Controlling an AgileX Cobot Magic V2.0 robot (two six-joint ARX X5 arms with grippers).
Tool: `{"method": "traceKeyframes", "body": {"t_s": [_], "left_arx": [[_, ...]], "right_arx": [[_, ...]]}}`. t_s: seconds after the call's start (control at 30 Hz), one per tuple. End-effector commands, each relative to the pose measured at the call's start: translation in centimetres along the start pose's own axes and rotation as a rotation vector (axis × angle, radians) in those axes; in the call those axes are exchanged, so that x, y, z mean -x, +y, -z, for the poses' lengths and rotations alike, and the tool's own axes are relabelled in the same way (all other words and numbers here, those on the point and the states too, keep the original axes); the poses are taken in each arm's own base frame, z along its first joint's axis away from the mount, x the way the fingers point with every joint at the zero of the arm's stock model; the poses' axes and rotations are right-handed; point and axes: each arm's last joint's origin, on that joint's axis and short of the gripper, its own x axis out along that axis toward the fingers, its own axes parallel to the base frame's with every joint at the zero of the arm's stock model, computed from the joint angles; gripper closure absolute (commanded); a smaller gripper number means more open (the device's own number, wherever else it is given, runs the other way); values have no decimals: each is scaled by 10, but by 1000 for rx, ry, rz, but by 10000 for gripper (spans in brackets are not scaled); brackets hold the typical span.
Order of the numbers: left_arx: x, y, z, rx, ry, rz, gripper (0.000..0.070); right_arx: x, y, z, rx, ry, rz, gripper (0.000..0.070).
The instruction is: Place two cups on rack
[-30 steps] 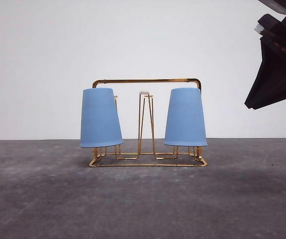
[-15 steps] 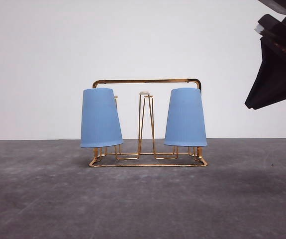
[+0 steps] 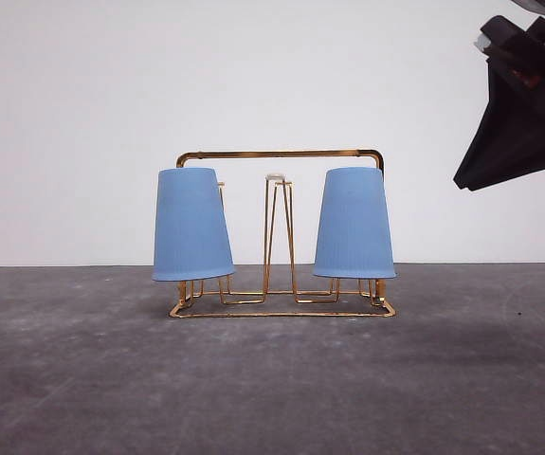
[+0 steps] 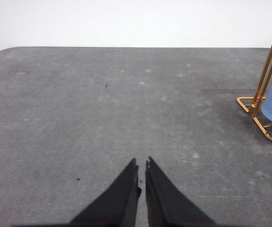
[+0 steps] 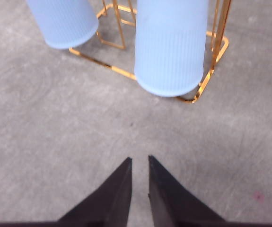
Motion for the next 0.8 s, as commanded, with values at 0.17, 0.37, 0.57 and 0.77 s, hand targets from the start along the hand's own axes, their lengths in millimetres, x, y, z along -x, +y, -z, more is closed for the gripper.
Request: {"method": "traceKeyframes", "body": {"t_s": [0.17,0.37,0.57,0.77], "left_arx": [[-1,0,3,-7,-5,0,696],[-1,0,3,-7,-4,0,696],[-1,0,3,-7,-4,0,696],[-1,0,3,-7,-4,0,696]], "right_arx": [[3,1,-8,84,-55,22,639],[32,-10,25,64,-199,127,638],[48,-24,77,-7,-378,290,639],[50,-33,106,-26,-477,385,638]]}}
